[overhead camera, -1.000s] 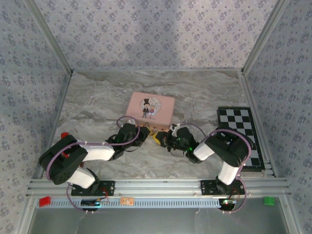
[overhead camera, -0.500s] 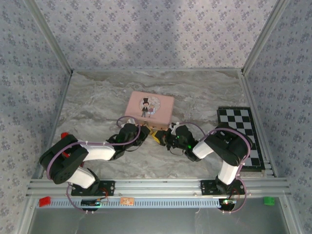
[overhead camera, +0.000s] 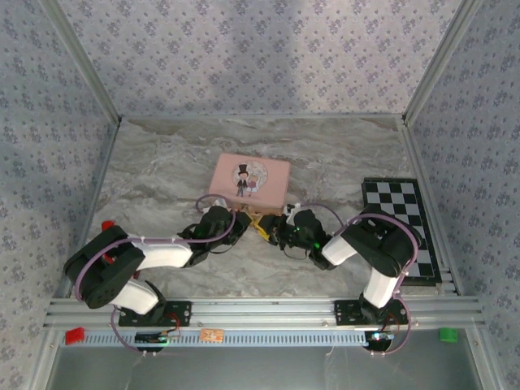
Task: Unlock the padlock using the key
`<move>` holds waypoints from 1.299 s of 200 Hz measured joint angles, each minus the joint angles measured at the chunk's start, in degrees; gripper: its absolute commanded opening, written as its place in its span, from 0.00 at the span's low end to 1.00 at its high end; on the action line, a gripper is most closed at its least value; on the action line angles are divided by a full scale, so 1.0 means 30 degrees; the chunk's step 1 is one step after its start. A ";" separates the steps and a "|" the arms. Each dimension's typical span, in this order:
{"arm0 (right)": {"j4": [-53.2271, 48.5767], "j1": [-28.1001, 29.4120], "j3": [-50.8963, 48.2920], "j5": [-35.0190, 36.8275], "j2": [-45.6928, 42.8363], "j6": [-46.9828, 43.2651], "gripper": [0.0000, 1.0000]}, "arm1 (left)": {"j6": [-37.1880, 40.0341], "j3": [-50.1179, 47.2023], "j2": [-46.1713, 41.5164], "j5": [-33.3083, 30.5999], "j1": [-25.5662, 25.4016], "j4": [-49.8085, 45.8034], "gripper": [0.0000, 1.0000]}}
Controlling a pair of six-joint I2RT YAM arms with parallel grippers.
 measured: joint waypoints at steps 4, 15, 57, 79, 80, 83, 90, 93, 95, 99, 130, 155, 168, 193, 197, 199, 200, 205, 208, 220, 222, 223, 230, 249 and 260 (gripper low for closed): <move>0.0029 0.0000 -0.0095 0.0015 -0.0109 -0.0044 0.34 | 0.0007 0.0000 -0.0058 0.0036 0.0007 -0.0036 0.00; 0.0095 0.0000 -0.0284 0.0153 -0.0401 -0.0153 0.36 | 0.0073 0.0000 -0.0204 0.0189 0.0007 -0.0306 0.00; 0.0510 0.0036 -0.0729 0.1166 -0.1566 -0.0627 0.35 | 0.0291 0.0000 -0.0277 0.1137 -0.0044 -0.0590 0.00; 0.0583 0.0372 -0.0940 0.1399 -0.1989 -0.0845 0.35 | 0.0299 0.0000 -0.0277 0.1282 -0.0044 -0.0597 0.00; 0.0583 0.0386 -0.0947 0.1399 -0.1996 -0.0845 0.35 | 0.0299 0.0000 -0.0277 0.1290 -0.0044 -0.0597 0.00; 0.0568 0.0423 -0.0991 0.1428 -0.2025 -0.0918 0.35 | 0.0299 0.0000 -0.0277 0.1304 -0.0036 -0.0597 0.00; 0.0510 0.0503 -0.1100 0.1443 -0.2098 -0.1035 0.35 | 0.0299 0.0000 -0.0277 0.1311 -0.0029 -0.0597 0.00; 0.0459 0.0532 -0.1137 0.1443 -0.2135 -0.1086 0.35 | 0.0299 0.0000 -0.0277 0.1319 -0.0029 -0.0597 0.00; 0.0408 0.0554 -0.1166 0.1443 -0.2149 -0.1122 0.35 | 0.0299 0.0000 -0.0277 0.1319 -0.0029 -0.0597 0.00; 0.0306 0.0590 -0.1246 0.1464 -0.2222 -0.1202 0.35 | 0.0299 0.0000 -0.0277 0.1319 -0.0029 -0.0597 0.00; -0.0525 0.0619 -0.1829 0.1654 -0.2783 -0.1639 0.30 | 0.0299 0.0000 -0.0277 0.1326 -0.0029 -0.0597 0.00; -0.1421 0.0874 -0.1974 0.1785 -0.3432 -0.1989 0.31 | 0.0299 0.0000 -0.0277 0.1392 0.0007 -0.0597 0.00; -0.1610 0.1078 -0.1974 0.1807 -0.3650 -0.2127 0.32 | 0.0299 0.0000 -0.0277 0.1399 0.0007 -0.0597 0.00; -0.2084 0.1333 -0.1931 0.1807 -0.3701 -0.2339 0.34 | 0.0306 0.0000 -0.0277 0.1450 0.0015 -0.0597 0.00; -0.2229 0.1355 -0.1923 0.1814 -0.3701 -0.2346 0.35 | 0.0299 0.0000 -0.0277 0.1450 0.0015 -0.0597 0.00; -0.2317 0.1362 -0.1923 0.1836 -0.3701 -0.2346 0.35 | 0.0306 0.0000 -0.0277 0.1450 0.0015 -0.0597 0.00; -0.2346 0.1362 -0.1916 0.1851 -0.3701 -0.2346 0.35 | 0.0306 0.0000 -0.0277 0.1450 0.0015 -0.0597 0.00; -0.2601 0.1362 -0.1902 0.1909 -0.3701 -0.2339 0.36 | 0.0306 0.0000 -0.0277 0.1457 0.0015 -0.0597 0.00; -0.2703 0.1362 -0.1902 0.1945 -0.3701 -0.2353 0.36 | 0.0306 0.0000 -0.0277 0.1472 0.0015 -0.0597 0.00; -0.3024 0.1362 -0.1894 0.2040 -0.3701 -0.2397 0.35 | 0.0306 0.0000 -0.0277 0.1617 0.0007 -0.0597 0.00; -0.3031 0.1362 -0.1894 0.2047 -0.3701 -0.2397 0.35 | 0.0306 0.0000 -0.0277 0.1639 0.0007 -0.0597 0.00; -0.3060 0.1362 -0.1894 0.2069 -0.3701 -0.2404 0.35 | 0.0306 0.0000 -0.0277 0.1668 0.0007 -0.0597 0.00; -0.3089 0.1362 -0.1894 0.2084 -0.3694 -0.2404 0.35 | 0.0299 0.0000 -0.0277 0.1734 0.0007 -0.0597 0.00; -0.3060 0.1399 -0.1698 0.2084 -0.3519 -0.2404 0.34 | 0.0299 0.0000 -0.0277 0.1756 0.0007 -0.0597 0.00; -0.2958 0.1450 -0.1537 0.2084 -0.3330 -0.2404 0.32 | 0.0299 0.0000 -0.0277 0.1756 0.0007 -0.0597 0.00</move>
